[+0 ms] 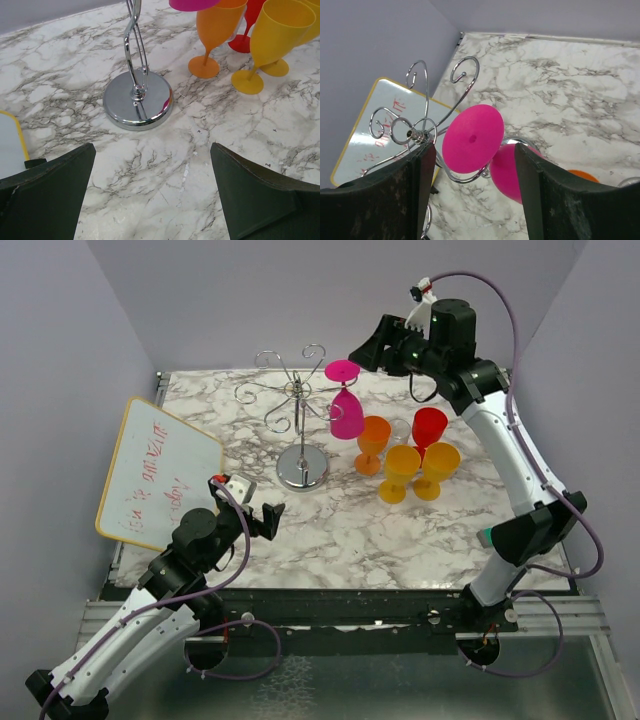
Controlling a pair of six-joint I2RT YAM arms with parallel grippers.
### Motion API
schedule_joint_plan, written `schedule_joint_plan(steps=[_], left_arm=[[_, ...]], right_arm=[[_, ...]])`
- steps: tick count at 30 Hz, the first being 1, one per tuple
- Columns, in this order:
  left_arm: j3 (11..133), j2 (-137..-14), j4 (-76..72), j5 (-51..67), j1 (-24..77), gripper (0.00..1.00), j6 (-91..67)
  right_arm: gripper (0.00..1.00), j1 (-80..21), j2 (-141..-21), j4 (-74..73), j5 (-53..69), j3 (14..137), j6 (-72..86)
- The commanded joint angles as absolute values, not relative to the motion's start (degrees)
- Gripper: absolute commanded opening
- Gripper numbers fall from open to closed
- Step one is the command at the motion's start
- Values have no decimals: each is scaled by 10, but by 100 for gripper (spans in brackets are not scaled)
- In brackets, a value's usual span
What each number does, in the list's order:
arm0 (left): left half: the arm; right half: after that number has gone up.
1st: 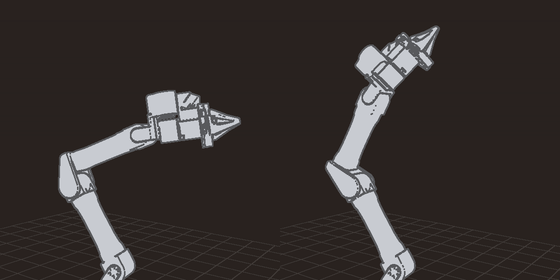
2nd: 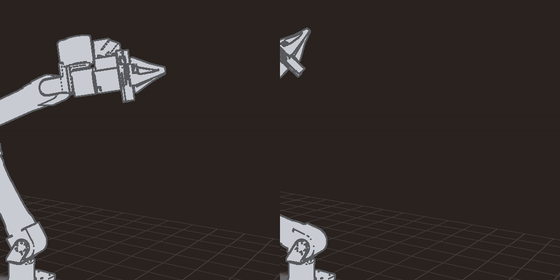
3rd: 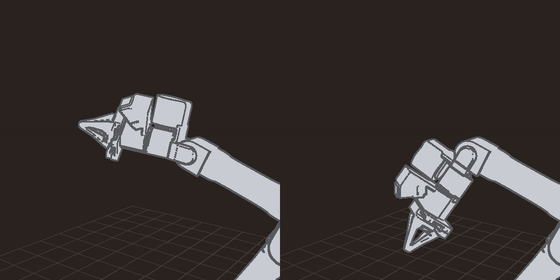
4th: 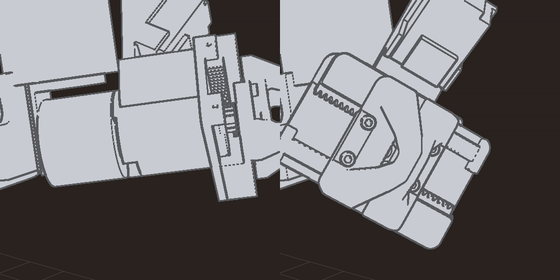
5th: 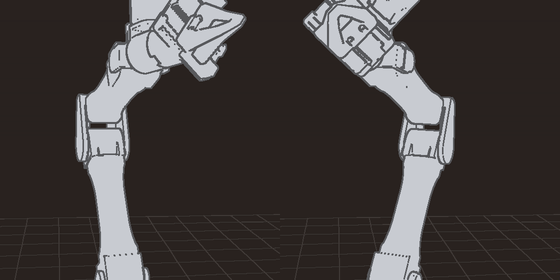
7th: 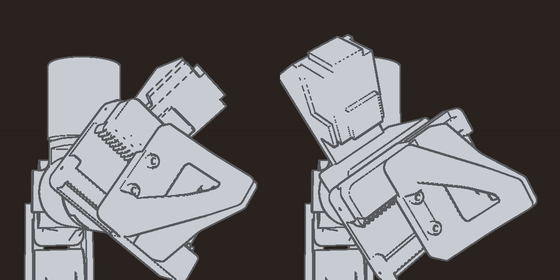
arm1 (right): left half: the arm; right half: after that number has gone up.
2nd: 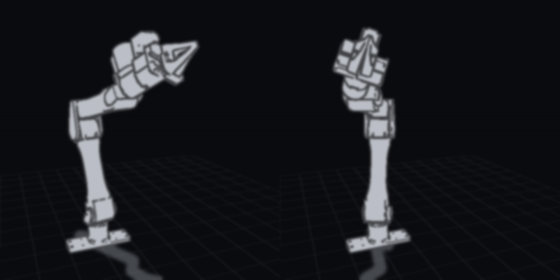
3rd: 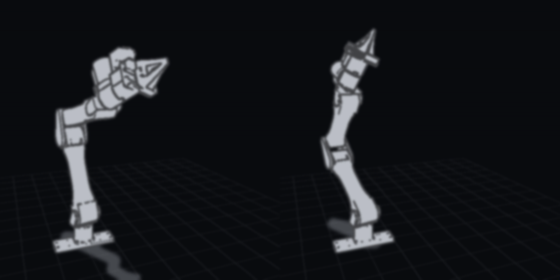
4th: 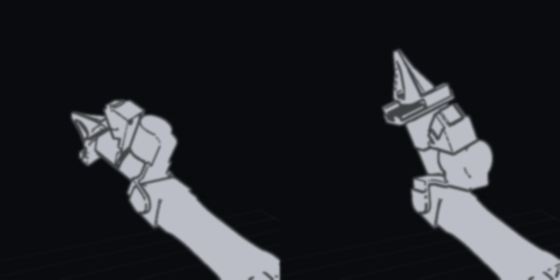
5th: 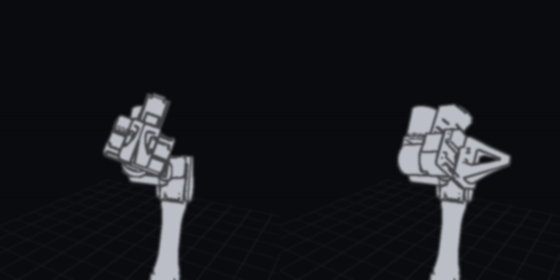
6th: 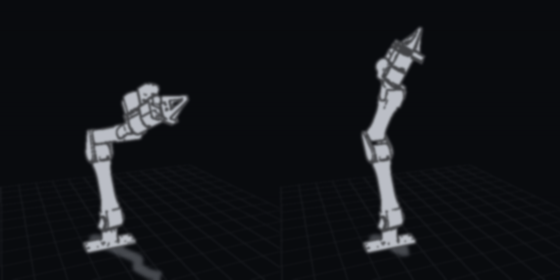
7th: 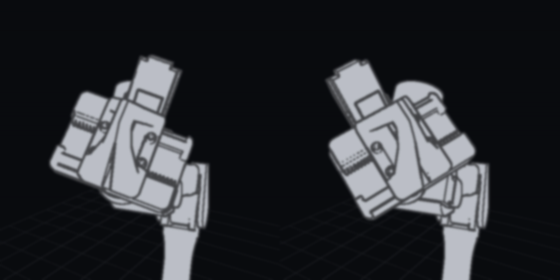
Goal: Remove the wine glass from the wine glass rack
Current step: Pick up the wine glass from the wine rack.
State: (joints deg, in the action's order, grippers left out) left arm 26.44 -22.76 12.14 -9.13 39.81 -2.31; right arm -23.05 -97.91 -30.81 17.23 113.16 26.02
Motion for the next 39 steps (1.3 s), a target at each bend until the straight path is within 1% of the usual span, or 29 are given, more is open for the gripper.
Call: schedule_joint_plan(steps=[1, 6, 8, 11, 14, 18, 19, 22, 29, 33, 39], left_arm=[[275, -220, 123, -98, 396, 99, -18], [273, -220, 123, -100, 395, 99, -18], [274, -219, 124, -100, 394, 99, -18], [273, -219, 124, -101, 395, 99, -18], [274, -218, 124, -102, 395, 99, -18], [273, -219, 125, -102, 395, 99, -18], [274, -219, 125, -102, 395, 99, -18], [274, -219, 124, -102, 394, 99, -18], [273, -221, 124, -100, 394, 99, -18], [273, -220, 125, -100, 394, 99, -18], [274, -218, 125, -101, 393, 99, -18]], right_arm=[[68, -218, -1008, -284, 244, 1123, 303], [64, -215, -1021, -278, 254, 1114, 314], [60, -215, -1024, -276, 259, 1113, 317], [49, -214, -1027, -269, 271, 1112, 321], [35, -215, -1025, -261, 281, 1112, 322], [21, -215, -1017, -262, 265, 1111, 318], [19, -215, -1015, -264, 259, 1111, 315], [6, -214, -1010, -266, 251, 1110, 313], [1, -215, -1003, -259, 260, 1104, 323], [1, -214, -990, -238, 267, 1088, 346], [1, -206, -943, -110, 289, 995, 450]])
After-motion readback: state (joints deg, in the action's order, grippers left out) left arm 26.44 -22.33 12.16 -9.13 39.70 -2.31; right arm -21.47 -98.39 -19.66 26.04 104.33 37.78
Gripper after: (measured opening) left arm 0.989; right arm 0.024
